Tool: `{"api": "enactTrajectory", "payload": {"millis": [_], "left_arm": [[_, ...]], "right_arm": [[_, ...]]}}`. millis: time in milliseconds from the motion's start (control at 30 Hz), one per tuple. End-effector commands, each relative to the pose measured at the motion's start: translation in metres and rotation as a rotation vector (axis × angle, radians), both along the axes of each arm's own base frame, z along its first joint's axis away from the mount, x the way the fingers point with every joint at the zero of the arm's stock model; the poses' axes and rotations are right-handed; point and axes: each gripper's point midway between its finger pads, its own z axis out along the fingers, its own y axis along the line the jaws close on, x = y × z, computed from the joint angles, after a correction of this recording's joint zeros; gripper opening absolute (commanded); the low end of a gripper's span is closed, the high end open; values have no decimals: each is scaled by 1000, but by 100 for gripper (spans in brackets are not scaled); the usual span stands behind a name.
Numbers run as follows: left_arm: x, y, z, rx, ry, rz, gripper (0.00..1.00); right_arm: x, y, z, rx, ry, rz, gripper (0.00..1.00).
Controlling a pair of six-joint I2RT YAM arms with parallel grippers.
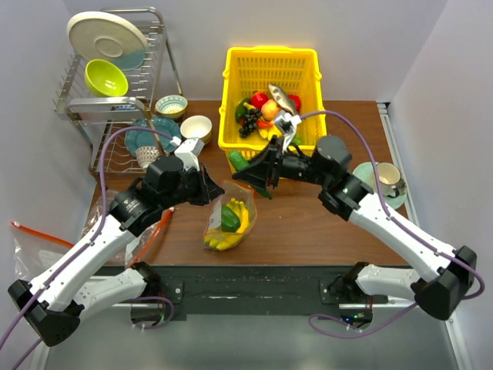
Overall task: Place the food in the zip-top bag and seal the zipper
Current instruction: Place the fake vegetable in the zipper food storage bag.
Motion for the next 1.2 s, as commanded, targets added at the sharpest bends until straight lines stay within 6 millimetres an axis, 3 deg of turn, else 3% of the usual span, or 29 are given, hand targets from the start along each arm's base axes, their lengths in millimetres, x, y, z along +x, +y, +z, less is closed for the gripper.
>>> {"api": "enactTrajectory", "payload": {"millis": [0, 367, 767, 867, 900, 1000, 1167], "left_arm": [[3, -4, 25, -45, -44, 0, 0], [0, -7, 28, -72, -35, -6, 0], [-3, -8, 31, -75, -31, -20, 0], [-4, -7, 32, -74, -30, -19, 0], [-4, -6, 32, -72, -30, -19, 0], [-4, -4, 30, -63, -30, -14, 0], [-3, -3, 28, -55, -31, -11, 0]], "right_arm": [[-18, -3, 28, 213, -82, 9, 8], [-29, 26, 8, 249, -55, -1, 12], [5, 45, -21, 241, -190, -110, 15], [13, 46, -29, 217, -208, -141, 29], [15, 45, -32, 212, -205, -150, 50], [19, 43, -39, 190, -193, -177, 95], [19, 32, -50, 135, -192, -216, 98]]}}
